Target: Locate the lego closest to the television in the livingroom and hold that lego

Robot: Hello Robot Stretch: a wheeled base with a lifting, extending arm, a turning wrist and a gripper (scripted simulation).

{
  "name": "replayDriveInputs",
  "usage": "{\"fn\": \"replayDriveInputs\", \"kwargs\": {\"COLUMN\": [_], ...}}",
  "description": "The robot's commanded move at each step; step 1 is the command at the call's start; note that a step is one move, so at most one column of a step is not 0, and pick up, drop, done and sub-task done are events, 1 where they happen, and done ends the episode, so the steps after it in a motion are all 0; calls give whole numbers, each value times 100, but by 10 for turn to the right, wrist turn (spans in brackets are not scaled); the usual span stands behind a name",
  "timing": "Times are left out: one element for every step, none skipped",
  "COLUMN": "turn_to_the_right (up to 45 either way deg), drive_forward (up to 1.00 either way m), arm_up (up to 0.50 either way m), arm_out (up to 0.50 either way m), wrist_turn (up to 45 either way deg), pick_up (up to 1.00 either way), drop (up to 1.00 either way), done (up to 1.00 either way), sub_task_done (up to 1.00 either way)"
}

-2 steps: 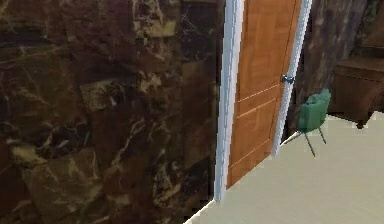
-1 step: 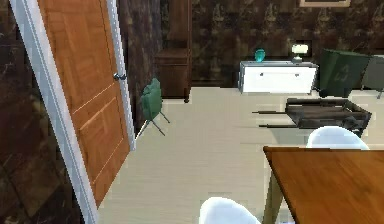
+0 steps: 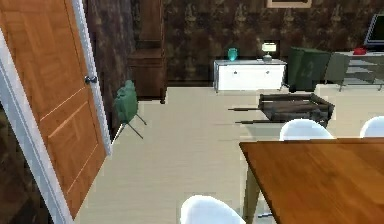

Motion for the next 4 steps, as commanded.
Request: {"fn": "replayDriveInputs", "kwargs": {"turn_to_the_right": [0,450,-450,-450], "drive_forward": [10,0,0,0], "arm_up": [0,0,0,0], "arm_out": [0,0,0,0], "wrist_turn": [0,0,0,0], "pick_up": [0,0,0,0], "drop": [0,0,0,0], "done": [0,0,0,0], "sub_task_done": [0,0,0,0]}}
